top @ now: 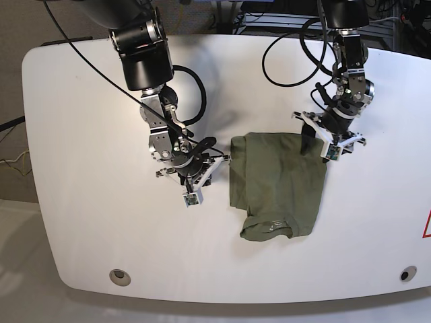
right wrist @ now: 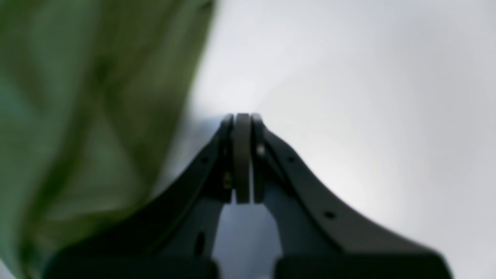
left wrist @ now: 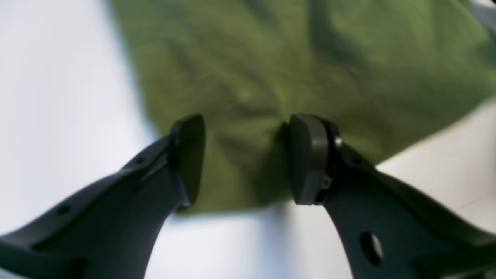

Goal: Fold the T-shirt properly
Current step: 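Lower the shirt onto the table and open both grippers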

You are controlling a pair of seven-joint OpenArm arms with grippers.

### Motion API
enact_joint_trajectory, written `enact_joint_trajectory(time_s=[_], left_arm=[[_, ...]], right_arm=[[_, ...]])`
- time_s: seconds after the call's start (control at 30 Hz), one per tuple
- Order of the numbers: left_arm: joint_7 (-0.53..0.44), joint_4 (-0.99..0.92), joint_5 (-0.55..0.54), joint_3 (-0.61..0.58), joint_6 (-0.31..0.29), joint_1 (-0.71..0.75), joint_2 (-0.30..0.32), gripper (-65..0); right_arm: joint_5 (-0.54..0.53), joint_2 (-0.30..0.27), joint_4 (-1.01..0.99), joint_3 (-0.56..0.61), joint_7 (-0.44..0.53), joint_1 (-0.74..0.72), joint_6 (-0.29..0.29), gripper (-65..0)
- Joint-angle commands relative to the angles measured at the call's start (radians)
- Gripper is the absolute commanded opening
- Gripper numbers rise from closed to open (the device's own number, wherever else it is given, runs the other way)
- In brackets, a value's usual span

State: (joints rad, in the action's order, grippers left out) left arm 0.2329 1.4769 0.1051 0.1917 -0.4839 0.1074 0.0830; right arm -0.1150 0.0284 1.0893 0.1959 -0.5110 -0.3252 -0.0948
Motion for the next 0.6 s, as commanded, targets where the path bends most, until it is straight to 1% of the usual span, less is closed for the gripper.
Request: enact_joint_trajectory(time_s=[0.0,0.17,0.3,0.47,0.57], left_arm=[[-0.027,0.117,-0.012,-0.004,0.001,-0.002,0.004,-32.6],[-0.025,0.212,-0.012,-0.002,0.001,0.025,0.004,-32.6],[0.015,0.284,-0.012,-0.001,0.001,0.045,0.004,-32.6],[0.079,0.371,-0.014,0.001,0.001,0.074,0.004,-32.6],[0.101,0.417,-0.015,0.045,0.001,0.105,0.004,-32.6]], right_arm=[[-0.001,0.0,0.059,-0.002,-0.022,-0.024,-0.004,-65.0],[0.002,0.0,0.148,-0.002,-0.073,-0.018,-0.004,-65.0],[0.004,-0.009,0.234,-0.003,-0.119,-0.001,-0.004,-65.0],[0.002,-0.052,0.358,-0.005,-0.189,0.028,0.0,-65.0],[0.002,-0.094,0.469,-0.022,-0.231,0.068,0.002,-65.0]])
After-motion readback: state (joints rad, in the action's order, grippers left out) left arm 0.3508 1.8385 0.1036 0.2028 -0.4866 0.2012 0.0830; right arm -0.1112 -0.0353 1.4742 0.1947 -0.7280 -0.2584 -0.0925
